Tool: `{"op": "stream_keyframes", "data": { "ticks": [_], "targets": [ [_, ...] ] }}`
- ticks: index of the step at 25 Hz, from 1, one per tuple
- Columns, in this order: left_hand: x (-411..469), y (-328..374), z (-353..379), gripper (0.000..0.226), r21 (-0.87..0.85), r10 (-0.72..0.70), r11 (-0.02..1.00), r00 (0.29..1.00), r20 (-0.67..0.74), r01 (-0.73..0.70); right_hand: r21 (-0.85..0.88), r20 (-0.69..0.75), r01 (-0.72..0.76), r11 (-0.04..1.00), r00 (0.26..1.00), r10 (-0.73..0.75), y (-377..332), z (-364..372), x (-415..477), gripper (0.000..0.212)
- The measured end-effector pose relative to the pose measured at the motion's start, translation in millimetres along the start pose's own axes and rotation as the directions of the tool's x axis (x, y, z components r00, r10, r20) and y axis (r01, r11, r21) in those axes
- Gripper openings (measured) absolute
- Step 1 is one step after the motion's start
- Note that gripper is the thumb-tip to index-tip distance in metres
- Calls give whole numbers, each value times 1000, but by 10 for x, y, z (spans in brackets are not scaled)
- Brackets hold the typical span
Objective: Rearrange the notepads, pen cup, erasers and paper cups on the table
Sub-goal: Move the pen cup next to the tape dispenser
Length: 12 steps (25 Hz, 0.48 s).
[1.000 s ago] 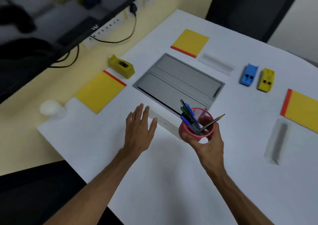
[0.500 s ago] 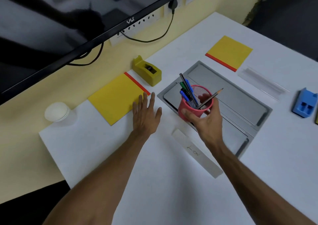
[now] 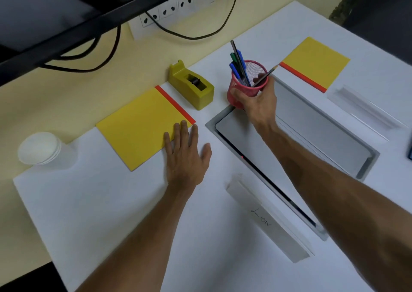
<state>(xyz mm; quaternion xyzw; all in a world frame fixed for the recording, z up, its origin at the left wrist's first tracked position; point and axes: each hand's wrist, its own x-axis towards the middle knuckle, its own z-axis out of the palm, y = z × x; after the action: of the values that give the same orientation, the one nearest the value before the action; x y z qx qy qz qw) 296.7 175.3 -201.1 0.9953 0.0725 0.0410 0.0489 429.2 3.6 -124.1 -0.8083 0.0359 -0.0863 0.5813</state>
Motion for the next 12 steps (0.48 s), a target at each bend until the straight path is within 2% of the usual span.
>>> {"op": "stream_keyframes", "data": {
  "ticks": [12],
  "targets": [
    [13,2,17,76,26,-24,999,1000,4,24,-102,167,60,993,985,-42,124,741,826,78]
  ]
}}
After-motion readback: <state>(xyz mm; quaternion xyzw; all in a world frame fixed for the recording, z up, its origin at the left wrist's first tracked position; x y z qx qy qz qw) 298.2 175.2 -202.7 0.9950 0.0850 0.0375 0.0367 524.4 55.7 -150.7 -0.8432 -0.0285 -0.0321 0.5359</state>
